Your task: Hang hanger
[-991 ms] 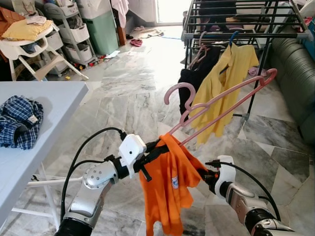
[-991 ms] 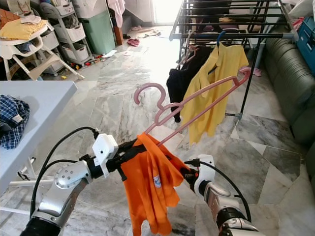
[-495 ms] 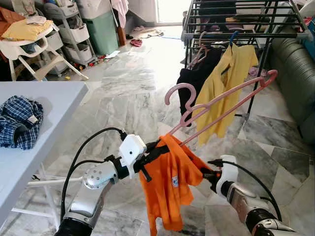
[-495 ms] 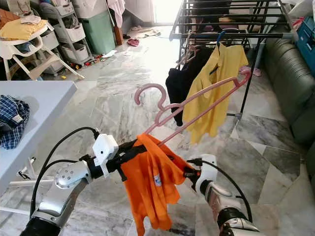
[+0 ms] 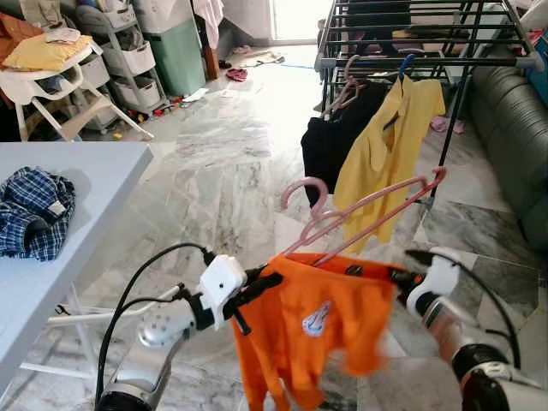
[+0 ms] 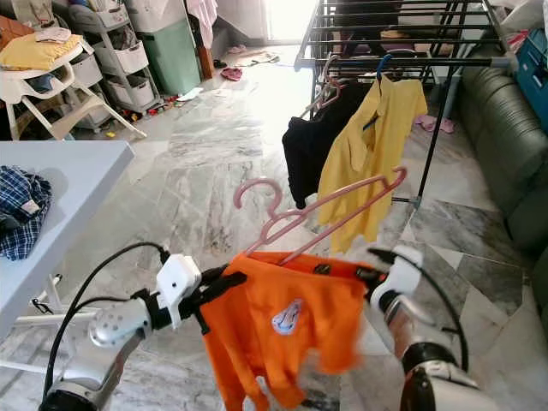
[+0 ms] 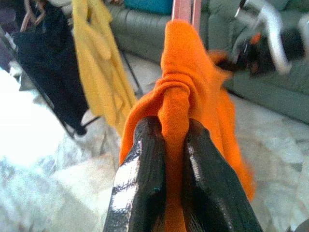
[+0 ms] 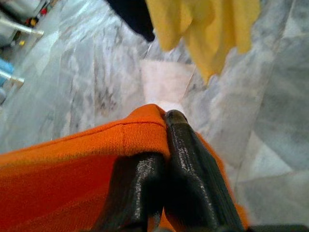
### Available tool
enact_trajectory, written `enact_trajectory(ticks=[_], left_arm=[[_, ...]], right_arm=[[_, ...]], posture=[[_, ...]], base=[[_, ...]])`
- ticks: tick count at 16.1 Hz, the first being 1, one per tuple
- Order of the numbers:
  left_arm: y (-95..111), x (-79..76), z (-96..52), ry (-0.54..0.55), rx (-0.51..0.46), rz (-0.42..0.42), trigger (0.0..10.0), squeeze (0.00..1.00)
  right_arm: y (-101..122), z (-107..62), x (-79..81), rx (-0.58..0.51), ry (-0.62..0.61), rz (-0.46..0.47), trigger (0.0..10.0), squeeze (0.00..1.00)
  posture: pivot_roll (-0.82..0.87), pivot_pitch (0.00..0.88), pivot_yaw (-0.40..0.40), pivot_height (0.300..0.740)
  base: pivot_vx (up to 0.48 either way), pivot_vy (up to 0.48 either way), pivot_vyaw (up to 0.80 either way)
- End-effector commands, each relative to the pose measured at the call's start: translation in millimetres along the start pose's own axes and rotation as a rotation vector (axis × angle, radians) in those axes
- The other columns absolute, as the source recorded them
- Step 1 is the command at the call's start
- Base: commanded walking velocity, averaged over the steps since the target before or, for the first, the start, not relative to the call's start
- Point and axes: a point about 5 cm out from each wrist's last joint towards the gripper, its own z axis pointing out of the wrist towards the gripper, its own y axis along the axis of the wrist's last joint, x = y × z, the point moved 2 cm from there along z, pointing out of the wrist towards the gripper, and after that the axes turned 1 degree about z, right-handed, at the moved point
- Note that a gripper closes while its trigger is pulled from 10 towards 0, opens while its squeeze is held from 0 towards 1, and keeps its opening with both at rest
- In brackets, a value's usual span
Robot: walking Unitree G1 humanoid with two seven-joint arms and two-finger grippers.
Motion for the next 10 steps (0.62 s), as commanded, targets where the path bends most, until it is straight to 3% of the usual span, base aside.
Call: enact_trajectory(ticks=[1, 7, 10], left_arm=[[-6, 13.4, -12.1, 0.087, 0.011, -0.005, 0.0, 0.0], [-24, 17.9, -19.8, 0.177, 0.027, -0.066, 0.0, 0.0], [-27, 13.8, -20.3, 0.159, 0.022, -0.073, 0.0, 0.0]], right_arm=[[22, -0.8, -7.6, -0.064, -0.042, 0.017, 0.0, 0.0], [57, 0.7, -8.9, -0.178, -0.113, -0.004, 0.0, 0.0], [78, 0.4, -8.4, -0.24, -0.146, -0.022, 0.0, 0.0]], posture=[[-0.09, 0.0, 0.093, 0.74], [-0.11, 0.0, 0.081, 0.74], [-0.11, 0.0, 0.082, 0.74]], base=[[0.0, 0.0, 0.0], [0.0, 0.0, 0.0], [0.0, 0.0, 0.0]])
